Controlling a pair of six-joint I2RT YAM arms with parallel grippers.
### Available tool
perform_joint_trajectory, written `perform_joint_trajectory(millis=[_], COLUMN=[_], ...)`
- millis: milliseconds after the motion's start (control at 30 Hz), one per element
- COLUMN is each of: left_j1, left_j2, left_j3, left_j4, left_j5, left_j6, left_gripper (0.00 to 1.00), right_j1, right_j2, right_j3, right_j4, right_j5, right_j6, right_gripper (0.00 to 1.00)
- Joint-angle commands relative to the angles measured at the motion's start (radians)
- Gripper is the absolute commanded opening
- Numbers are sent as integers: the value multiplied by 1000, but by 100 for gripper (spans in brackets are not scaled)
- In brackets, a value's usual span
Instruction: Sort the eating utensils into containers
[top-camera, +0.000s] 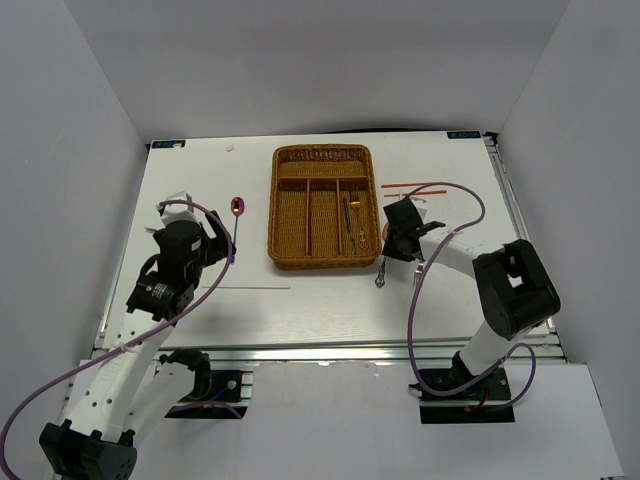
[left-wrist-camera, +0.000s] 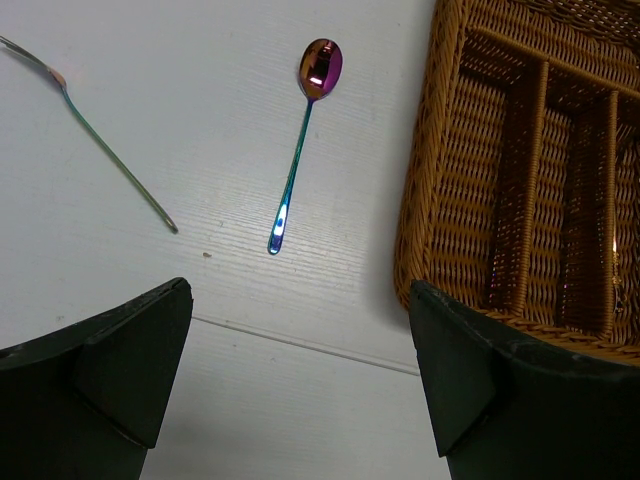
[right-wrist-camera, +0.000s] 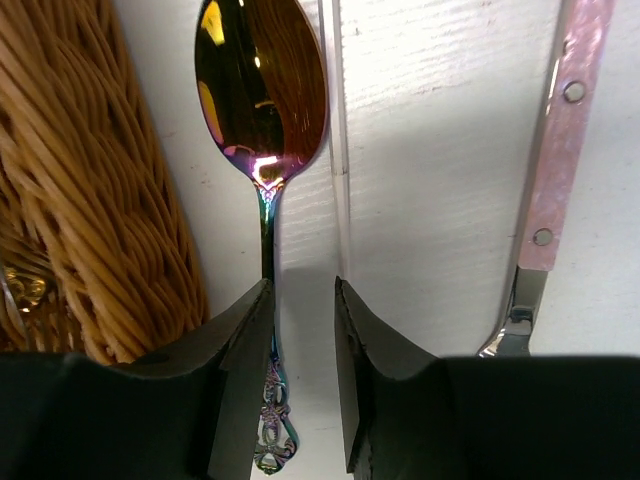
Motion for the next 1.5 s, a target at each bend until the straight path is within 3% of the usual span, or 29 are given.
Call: perform_joint_trajectory(millis=[0,667,1000,1267,1367,1467], left_j1=[-5,-8,-11,-11,-13,-13], left_j2=[0,-3,-6,-15,-15,-16], left_j3=[1,1,2,1,1,1], left_j4=[0,1,0,1,0,-2], left_j5=[1,8,6,3,1,1], left_j6=[1,2,2,1,1,1], left_gripper=[98,98,98,98,98,98], right_j1=[1,-4,-5,-15,-15,-15], right_j2=[21,124,98,144,142,115], right_j3=[43,81,51,46,37,51], right_j4=[6,-17,-68,-123,-117,-134], right_j5=[-15,-32,-21,-50,-67,-78], right_j6=[12,20,-28,-109,-125,-131], right_gripper=[36,34,13,14,2,0])
